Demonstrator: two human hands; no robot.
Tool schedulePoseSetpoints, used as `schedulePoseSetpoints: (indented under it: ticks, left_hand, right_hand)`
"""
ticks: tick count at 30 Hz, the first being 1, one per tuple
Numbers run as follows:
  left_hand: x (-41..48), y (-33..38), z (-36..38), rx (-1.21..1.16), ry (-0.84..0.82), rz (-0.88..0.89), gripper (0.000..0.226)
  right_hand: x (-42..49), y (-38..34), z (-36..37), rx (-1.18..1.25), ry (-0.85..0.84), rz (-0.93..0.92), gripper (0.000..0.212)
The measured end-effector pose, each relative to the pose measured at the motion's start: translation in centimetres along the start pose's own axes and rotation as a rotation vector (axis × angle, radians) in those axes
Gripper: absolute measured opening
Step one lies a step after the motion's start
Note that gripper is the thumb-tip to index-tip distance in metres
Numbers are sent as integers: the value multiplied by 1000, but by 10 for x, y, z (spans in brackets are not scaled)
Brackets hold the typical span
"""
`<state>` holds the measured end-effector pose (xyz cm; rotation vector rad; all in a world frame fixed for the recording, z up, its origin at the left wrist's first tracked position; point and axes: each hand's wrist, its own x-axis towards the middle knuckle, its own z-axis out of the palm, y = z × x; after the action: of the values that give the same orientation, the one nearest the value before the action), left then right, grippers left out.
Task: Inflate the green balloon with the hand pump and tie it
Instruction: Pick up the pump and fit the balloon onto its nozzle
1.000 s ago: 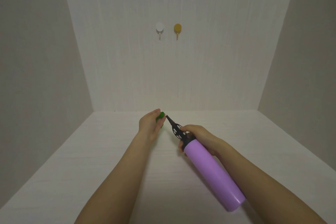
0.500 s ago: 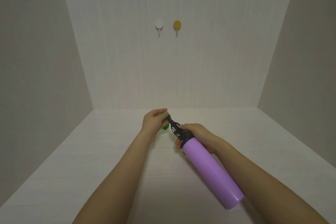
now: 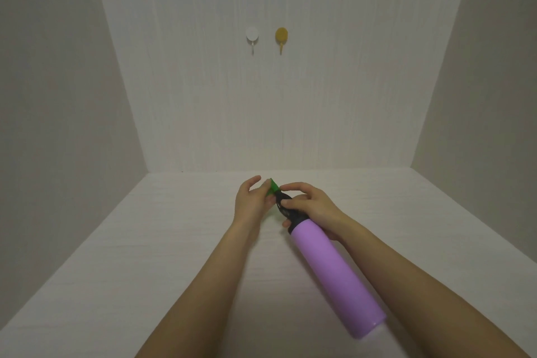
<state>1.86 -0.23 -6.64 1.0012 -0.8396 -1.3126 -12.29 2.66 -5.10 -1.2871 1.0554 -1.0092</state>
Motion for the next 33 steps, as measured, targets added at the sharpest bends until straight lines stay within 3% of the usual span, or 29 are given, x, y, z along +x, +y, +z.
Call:
schedulePoseSetpoints:
  ticks: [4,8,18,24,29,33]
  left_hand:
    - [0,-3,0,-152,-66,-76,31]
    - [-4,-3,2,-191,-101,-129,9]
    - [-11,-4,4,-29,-42,-16,2]
    - [-6,-3,-1,456,-2,220,6]
    - [-2,2,-7,865,-73,385,3]
    - [0,8,-6,957,-138,377,8]
  right_hand:
    - [-1,-2,0,48,24,26,35]
    - [-2,-2,-1,46,38,3,28]
    - [-1,-1,-5,25,65,18,28]
    - [0,1,-6,27,65,21,26]
    - [0,2,-5,-35,69,22,26]
    - [0,3,-5,-65,65,12,27]
